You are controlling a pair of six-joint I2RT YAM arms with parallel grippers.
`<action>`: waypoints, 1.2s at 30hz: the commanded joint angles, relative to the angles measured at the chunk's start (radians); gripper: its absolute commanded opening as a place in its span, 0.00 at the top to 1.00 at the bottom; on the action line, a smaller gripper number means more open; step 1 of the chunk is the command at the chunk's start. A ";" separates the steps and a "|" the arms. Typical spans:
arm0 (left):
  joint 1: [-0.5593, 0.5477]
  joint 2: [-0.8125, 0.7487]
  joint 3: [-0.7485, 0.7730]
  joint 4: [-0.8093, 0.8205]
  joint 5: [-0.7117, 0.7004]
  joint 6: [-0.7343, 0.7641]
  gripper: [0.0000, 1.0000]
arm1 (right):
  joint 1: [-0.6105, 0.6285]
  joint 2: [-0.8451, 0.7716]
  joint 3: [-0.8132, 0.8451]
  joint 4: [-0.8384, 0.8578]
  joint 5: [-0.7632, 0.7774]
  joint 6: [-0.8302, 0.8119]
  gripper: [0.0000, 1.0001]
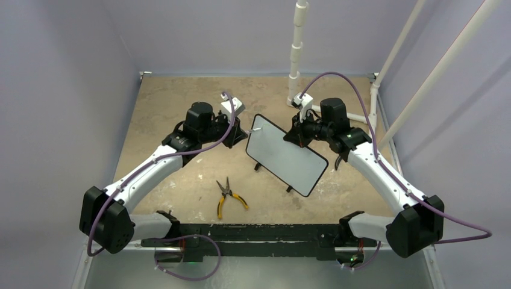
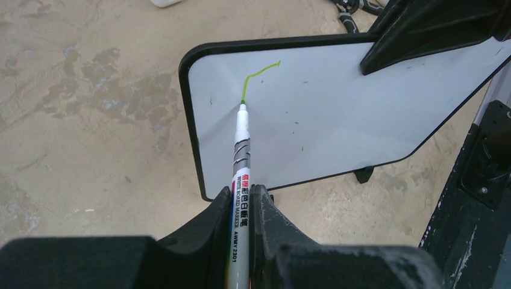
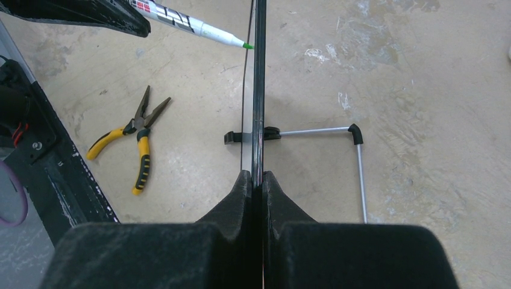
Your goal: Write a sentence on the whiteboard
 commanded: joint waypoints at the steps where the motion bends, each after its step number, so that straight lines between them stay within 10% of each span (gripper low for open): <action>1: 0.004 0.016 -0.022 -0.005 -0.033 0.015 1.00 | 0.014 0.006 0.006 0.021 -0.023 -0.020 1.00; 36: 0.004 -0.076 -0.053 0.035 0.167 0.016 1.00 | 0.019 0.002 0.011 0.017 -0.011 -0.017 1.00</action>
